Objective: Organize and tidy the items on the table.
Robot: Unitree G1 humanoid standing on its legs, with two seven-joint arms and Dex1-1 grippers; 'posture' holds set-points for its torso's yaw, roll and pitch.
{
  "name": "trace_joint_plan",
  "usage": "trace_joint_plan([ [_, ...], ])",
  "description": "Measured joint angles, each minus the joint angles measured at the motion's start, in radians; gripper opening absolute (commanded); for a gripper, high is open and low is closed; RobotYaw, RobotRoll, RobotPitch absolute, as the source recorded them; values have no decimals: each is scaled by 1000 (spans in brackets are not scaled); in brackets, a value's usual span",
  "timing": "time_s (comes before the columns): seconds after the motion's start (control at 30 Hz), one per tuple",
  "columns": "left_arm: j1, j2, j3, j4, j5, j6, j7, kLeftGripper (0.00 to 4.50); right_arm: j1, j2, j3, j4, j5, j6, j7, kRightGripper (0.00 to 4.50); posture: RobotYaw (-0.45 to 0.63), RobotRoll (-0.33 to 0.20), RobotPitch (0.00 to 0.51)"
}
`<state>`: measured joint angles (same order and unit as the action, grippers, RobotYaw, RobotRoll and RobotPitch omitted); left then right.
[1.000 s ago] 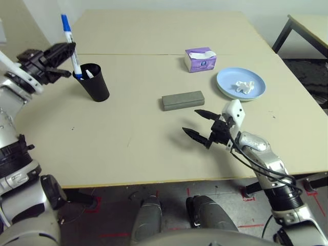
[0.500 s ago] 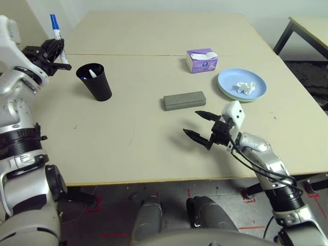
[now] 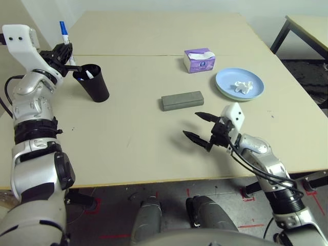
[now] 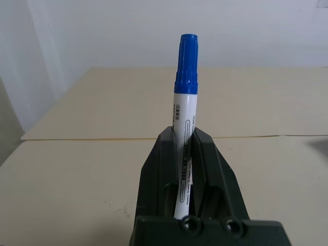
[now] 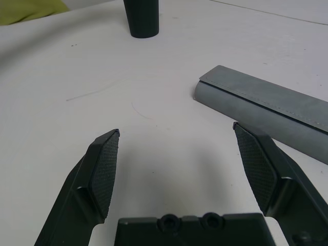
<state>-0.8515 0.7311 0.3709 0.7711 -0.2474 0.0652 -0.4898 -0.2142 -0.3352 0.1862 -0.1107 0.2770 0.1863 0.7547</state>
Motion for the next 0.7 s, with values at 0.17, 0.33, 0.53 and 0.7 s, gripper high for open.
trace_joint_plan([
  [0.17,8,-3,0,0,-2,-5,-11,251,-1,0,0,0,-1,1,2,4500,-51,0,113],
  [0.33,15,-8,1,0,-6,-5,-15,1976,-6,1,3,0,-1,3,4,4500,-52,0,112],
  [0.53,29,-22,2,0,-15,-5,-16,3977,-9,2,5,0,-1,4,7,4500,-49,0,111],
  [0.7,30,-23,2,0,-23,-5,-13,4482,-10,2,6,0,-1,4,13,4500,-50,0,110],
])
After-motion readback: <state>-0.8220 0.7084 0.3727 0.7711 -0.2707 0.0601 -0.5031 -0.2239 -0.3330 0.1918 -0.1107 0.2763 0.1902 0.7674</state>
